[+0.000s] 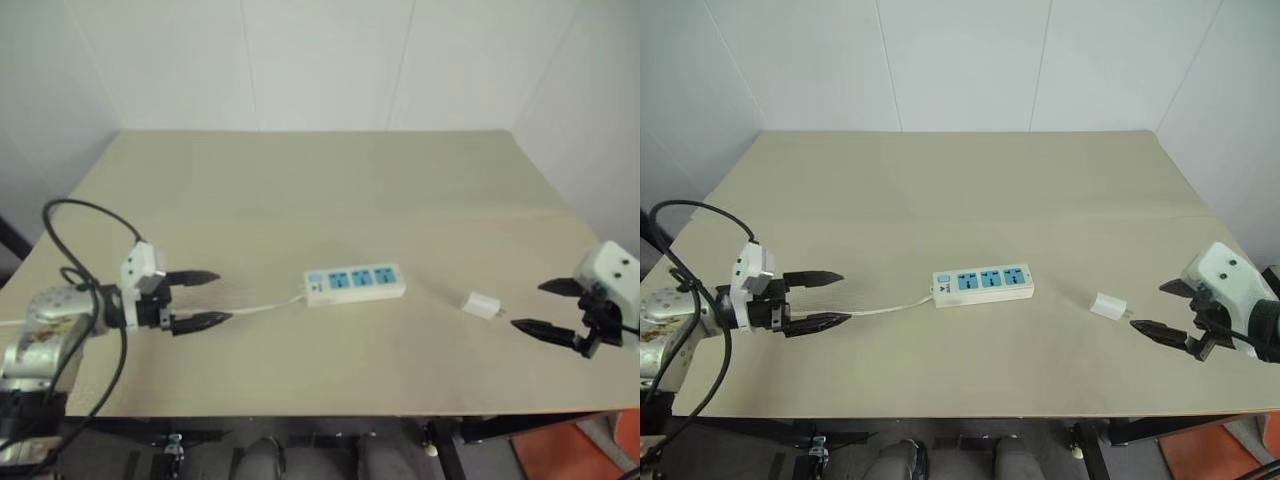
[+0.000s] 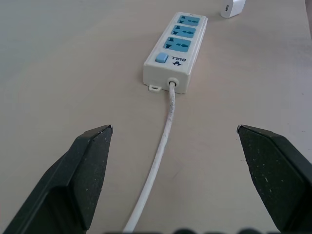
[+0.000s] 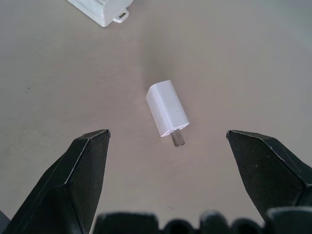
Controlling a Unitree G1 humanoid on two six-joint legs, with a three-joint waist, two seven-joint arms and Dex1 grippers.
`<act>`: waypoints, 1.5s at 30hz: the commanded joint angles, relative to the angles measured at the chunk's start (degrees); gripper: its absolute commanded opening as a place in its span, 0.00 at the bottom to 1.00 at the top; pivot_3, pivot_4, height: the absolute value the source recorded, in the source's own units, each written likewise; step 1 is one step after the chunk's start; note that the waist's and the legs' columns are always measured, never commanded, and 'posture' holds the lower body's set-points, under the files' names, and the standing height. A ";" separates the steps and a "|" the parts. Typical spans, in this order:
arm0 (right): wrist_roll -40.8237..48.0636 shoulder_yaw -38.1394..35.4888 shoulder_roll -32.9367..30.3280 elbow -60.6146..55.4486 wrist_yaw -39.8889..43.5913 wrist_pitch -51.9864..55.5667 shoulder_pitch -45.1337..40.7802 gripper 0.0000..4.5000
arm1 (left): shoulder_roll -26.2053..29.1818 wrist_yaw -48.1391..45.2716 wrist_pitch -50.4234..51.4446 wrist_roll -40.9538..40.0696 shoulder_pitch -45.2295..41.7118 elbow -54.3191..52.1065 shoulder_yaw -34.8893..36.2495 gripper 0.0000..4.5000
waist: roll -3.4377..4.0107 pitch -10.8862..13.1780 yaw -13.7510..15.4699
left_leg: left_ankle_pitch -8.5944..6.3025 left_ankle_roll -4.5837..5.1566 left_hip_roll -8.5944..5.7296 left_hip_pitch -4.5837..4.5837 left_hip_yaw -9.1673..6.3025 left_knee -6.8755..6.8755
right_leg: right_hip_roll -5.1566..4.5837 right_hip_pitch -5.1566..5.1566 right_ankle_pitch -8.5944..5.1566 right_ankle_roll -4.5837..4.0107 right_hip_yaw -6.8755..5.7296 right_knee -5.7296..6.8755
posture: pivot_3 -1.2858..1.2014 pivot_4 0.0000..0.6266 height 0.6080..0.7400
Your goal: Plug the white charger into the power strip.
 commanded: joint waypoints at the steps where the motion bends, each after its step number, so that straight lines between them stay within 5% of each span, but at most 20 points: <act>1: 0.44 -3.11 0.18 -1.64 -0.60 0.53 0.34 1.00 | -0.18 -0.32 -1.61 0.51 -1.12 0.31 -0.07 0.99 | 0.00 0.00 0.01 | 0.00 0.00 0.00 0.00 0.00 0.00 | 0.00 0.00 0.00 0.00 0.00 0.00 | 0.52 0.24 1.00; 9: 0.78 -3.70 1.77 -3.42 -1.56 0.99 1.69 1.00 | -0.56 -3.63 1.28 -4.17 -1.50 -2.25 0.78 0.99 | -0.01 0.01 0.08 | 0.00 0.00 0.00 0.00 -0.01 0.01 | 0.00 0.01 0.00 0.01 -0.01 0.01 | 0.52 0.24 1.00; 45: 3.59 -8.06 1.43 -8.43 -2.93 5.24 2.12 1.00 | -4.21 -7.04 -5.21 4.86 -12.43 12.74 -6.72 0.99 | -0.03 0.01 0.14 | 0.01 0.00 -0.04 -0.01 -0.06 0.01 | 0.00 0.02 0.01 0.02 -0.01 0.03 | 0.52 0.24 1.00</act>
